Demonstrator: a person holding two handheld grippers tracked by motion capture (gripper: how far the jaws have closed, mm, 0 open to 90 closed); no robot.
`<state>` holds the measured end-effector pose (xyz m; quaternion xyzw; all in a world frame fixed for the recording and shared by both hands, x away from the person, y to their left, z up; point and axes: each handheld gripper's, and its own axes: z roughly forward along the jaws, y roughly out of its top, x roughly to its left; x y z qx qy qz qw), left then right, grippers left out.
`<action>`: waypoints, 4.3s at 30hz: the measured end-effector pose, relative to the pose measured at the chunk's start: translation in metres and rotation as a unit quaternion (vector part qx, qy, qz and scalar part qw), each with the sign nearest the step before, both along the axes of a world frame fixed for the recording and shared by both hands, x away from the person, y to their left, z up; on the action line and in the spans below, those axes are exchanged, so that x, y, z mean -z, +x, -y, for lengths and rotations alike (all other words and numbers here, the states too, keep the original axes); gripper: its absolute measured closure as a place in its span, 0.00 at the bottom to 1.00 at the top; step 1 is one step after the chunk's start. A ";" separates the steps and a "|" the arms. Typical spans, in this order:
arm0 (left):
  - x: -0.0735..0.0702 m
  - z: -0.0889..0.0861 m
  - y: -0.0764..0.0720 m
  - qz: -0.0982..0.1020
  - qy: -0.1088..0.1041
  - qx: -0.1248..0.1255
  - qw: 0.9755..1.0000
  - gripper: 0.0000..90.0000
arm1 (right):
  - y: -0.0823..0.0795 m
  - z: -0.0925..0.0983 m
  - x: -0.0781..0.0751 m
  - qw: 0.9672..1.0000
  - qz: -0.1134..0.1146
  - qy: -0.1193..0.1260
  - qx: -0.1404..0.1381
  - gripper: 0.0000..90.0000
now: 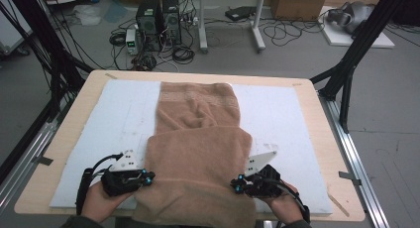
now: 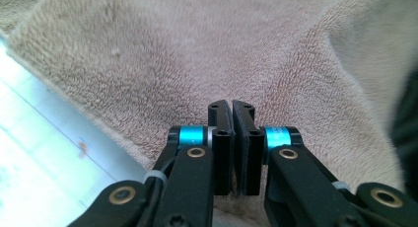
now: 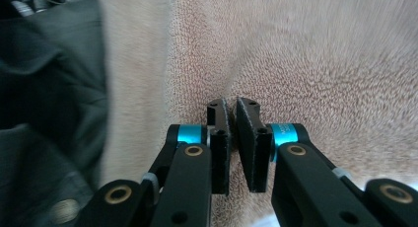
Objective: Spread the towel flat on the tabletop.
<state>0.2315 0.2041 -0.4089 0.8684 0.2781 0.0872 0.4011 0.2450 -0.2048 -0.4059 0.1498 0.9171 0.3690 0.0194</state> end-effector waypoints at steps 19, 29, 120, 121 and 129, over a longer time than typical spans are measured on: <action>0.027 0.023 0.052 -0.002 0.036 -0.011 0.999 0.95 | 0.055 0.002 0.032 0.998 -0.013 -0.004 0.062 0.94; 0.014 0.007 0.008 0.033 0.026 -0.010 0.999 0.97 | 0.015 -0.005 0.019 0.999 0.010 -0.022 0.025 0.96; 0.032 0.012 0.033 0.011 0.013 -0.016 1.000 0.69 | 0.112 0.005 0.029 0.990 -0.027 -0.014 0.140 0.96; 0.032 0.011 0.033 0.009 0.012 -0.018 1.000 0.69 | 0.114 0.006 0.028 0.989 -0.036 -0.016 0.141 0.96; 0.032 0.008 0.033 0.006 0.004 -0.020 1.000 0.69 | 0.127 0.040 0.007 0.974 -0.006 -0.043 0.223 0.98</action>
